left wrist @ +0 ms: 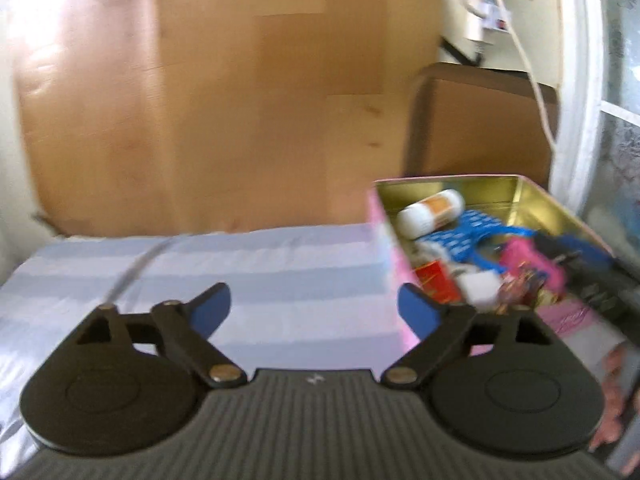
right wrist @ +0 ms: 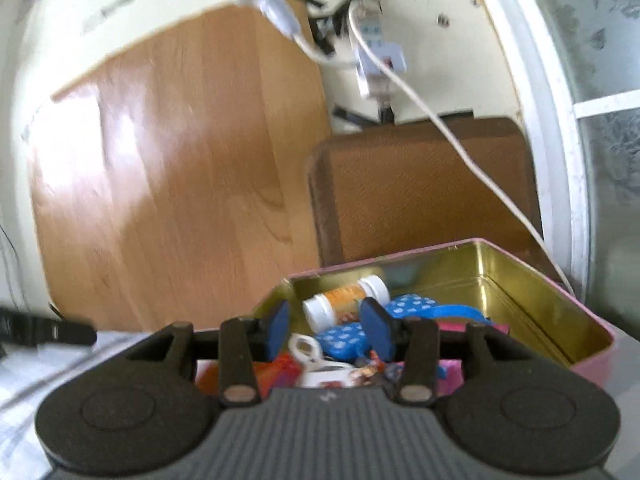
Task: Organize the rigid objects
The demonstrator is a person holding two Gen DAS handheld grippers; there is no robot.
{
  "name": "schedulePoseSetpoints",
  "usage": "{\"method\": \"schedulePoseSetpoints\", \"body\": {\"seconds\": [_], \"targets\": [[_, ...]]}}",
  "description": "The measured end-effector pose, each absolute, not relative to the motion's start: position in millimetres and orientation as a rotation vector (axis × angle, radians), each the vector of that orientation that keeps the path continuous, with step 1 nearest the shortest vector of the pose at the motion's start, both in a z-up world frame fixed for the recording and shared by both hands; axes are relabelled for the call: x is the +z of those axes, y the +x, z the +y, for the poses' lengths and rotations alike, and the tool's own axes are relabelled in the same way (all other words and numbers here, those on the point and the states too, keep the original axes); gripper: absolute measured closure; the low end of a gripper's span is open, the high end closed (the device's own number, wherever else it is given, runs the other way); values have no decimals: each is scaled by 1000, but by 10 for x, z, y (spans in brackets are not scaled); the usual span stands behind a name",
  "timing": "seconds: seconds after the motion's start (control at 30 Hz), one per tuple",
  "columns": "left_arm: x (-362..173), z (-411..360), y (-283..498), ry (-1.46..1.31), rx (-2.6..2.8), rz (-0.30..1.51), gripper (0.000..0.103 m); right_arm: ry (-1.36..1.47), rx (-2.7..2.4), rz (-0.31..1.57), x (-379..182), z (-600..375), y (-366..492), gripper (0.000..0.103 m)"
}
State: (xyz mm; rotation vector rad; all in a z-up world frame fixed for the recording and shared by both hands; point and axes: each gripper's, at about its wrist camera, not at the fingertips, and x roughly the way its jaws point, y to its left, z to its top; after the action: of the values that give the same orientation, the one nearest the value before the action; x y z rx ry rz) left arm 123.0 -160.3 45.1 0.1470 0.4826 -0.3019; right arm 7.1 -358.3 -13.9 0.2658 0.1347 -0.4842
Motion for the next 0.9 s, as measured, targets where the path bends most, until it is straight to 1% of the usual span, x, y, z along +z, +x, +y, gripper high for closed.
{"method": "schedulePoseSetpoints", "body": {"seconds": [0.03, 0.07, 0.1, 0.13, 0.17, 0.2, 0.23, 0.37, 0.5, 0.63, 0.9], "targets": [[448, -1474, 1145, 141, -285, 477, 3, 271, -482, 120, -97, -3476, -20, 57], [452, -1385, 1086, 136, -272, 471, 0, 278, -478, 110, -65, -3364, -120, 50], [450, -1272, 1001, 128, -255, 463, 0, 286, -474, 102, -40, -3255, -223, 46], [447, -1187, 928, 121, -240, 458, 0, 295, -474, 94, -22, -3158, -323, 39], [442, -1136, 872, 114, -230, 456, 0, 298, -476, 88, -3, -3055, -415, 26], [435, -1065, 800, 105, -221, 458, 0, 298, -484, 85, 18, -2946, -502, 15], [426, -1004, 731, 102, -215, 464, 0, 297, -497, 83, 38, -2855, -572, 0], [364, -857, 475, 113, -174, 470, 0, 265, -486, 109, 137, -2492, -765, 0], [311, -715, 186, 122, -137, 423, 0, 259, -454, 185, 220, -2176, -821, 0], [277, -583, -6, 107, -145, 412, 0, 251, -454, 182, 242, -1909, -902, 0], [322, -443, -151, 43, -97, 391, 0, 217, -484, 153, 422, -1604, -976, 0]]}}
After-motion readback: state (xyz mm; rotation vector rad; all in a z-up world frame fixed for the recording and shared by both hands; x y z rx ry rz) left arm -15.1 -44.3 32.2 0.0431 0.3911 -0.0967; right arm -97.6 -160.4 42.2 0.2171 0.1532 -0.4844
